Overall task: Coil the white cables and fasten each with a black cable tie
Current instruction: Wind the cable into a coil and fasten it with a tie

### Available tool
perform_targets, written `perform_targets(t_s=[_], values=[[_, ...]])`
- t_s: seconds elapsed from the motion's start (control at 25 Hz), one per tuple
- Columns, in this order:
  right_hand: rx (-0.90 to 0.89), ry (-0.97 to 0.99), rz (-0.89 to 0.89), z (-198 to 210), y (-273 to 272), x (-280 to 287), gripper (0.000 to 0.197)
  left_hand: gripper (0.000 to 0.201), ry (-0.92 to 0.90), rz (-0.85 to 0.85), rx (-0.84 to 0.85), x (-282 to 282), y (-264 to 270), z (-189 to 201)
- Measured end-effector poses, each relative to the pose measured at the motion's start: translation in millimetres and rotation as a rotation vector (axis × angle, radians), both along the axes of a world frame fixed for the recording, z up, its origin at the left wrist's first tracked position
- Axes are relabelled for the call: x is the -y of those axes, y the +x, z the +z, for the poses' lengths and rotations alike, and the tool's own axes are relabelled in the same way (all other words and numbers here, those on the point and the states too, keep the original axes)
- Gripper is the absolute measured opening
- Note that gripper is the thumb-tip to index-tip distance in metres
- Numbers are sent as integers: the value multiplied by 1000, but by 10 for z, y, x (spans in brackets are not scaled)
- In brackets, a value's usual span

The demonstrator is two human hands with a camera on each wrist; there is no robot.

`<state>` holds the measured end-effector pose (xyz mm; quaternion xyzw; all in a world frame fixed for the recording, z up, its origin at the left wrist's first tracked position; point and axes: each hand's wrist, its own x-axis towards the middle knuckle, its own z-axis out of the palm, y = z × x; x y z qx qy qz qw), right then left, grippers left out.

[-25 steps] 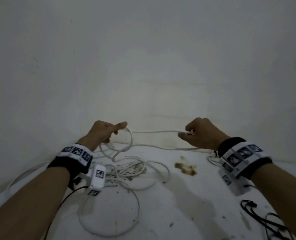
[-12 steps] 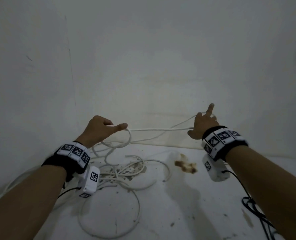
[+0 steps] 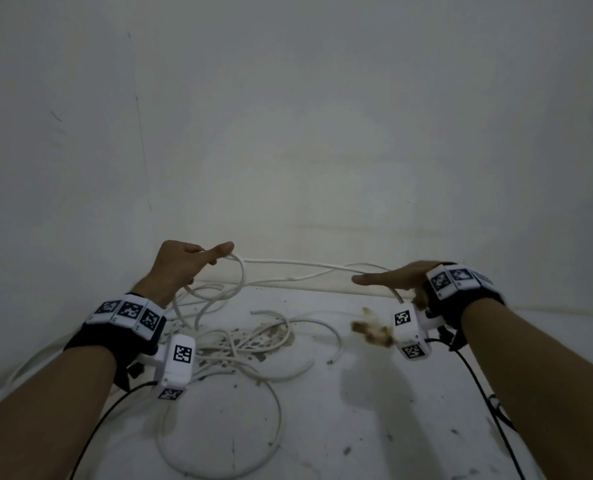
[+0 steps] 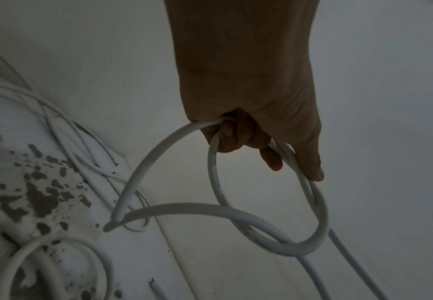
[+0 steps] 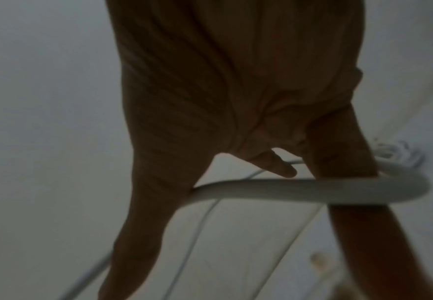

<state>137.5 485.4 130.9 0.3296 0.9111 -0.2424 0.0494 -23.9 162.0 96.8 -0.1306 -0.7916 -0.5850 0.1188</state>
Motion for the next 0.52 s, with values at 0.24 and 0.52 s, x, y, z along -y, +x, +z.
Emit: perform_targets(t_s=[0.24,0.52], values=[[-300,-398,-258,-471,-112,-330,101,57,22,102,62,82,-77,42],[-323,-286,-302,-1065,-125,-640,59,66,-144,349,-143,265,-83,31]])
